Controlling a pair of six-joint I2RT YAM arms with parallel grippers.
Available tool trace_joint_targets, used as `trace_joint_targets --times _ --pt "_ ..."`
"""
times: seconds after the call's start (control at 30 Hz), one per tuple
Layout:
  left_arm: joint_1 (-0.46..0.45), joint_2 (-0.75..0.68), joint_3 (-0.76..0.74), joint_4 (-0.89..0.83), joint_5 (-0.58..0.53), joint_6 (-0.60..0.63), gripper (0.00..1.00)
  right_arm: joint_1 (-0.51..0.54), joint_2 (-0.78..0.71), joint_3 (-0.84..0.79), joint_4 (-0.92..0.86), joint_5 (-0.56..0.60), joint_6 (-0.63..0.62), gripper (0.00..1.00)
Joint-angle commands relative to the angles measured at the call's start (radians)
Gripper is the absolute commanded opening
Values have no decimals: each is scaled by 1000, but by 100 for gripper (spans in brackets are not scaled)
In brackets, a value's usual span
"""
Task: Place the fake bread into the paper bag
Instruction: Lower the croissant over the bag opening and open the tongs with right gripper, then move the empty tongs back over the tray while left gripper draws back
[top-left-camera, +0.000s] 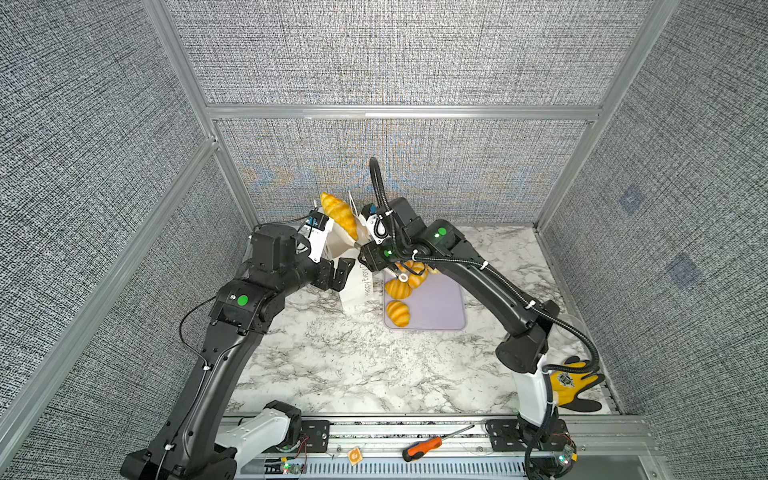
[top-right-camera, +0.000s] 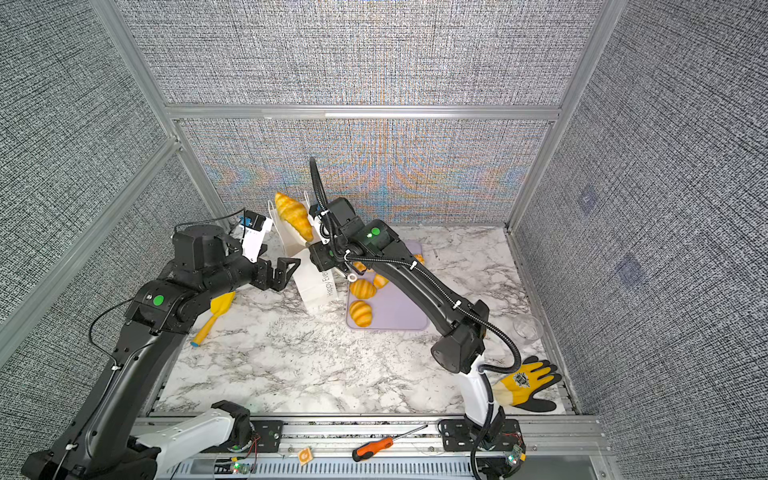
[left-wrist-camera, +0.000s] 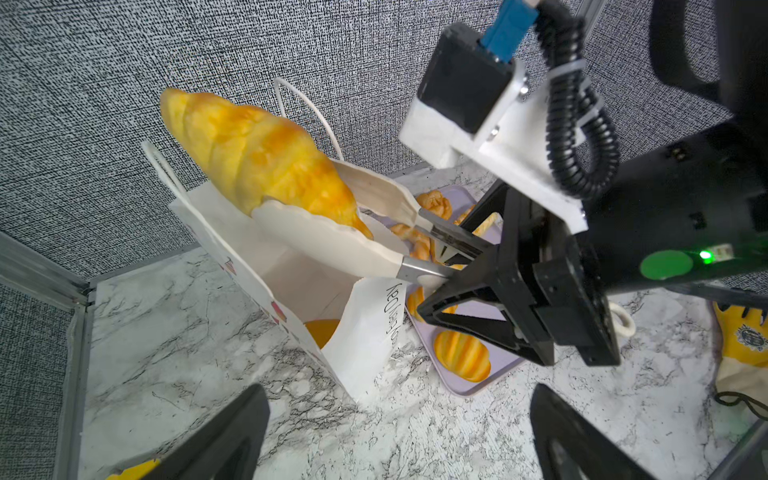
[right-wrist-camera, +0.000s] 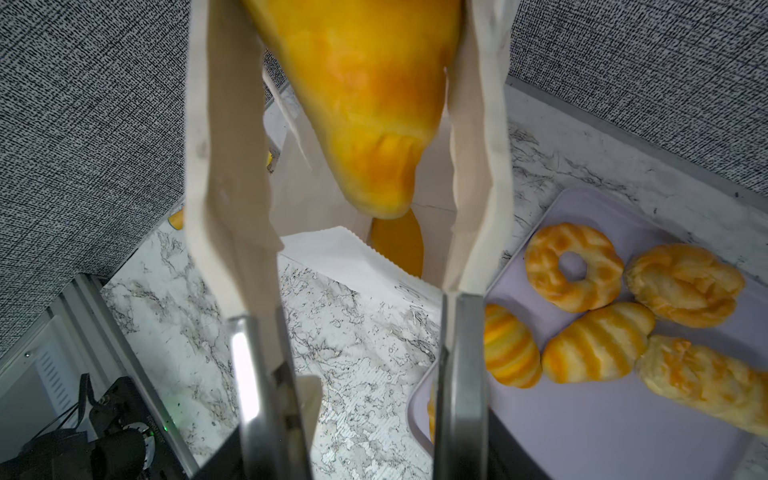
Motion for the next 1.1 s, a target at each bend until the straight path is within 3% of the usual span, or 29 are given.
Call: trace_joint_targets --times 0.0,0.27,0.8,1.07 --pt "2 3 5 17 -1 6 99 -3 3 19 -5 17 9 59" --pt "1 8 6 17 3 5 99 -11 17 34 -31 33 16 64" --pt "2 0 -6 20 11 -1 99 -8 -13 60 -53 55 16 65" --pt "2 -21 -42 38 34 -8 99 -3 -166 -111 -21 122 17 65"
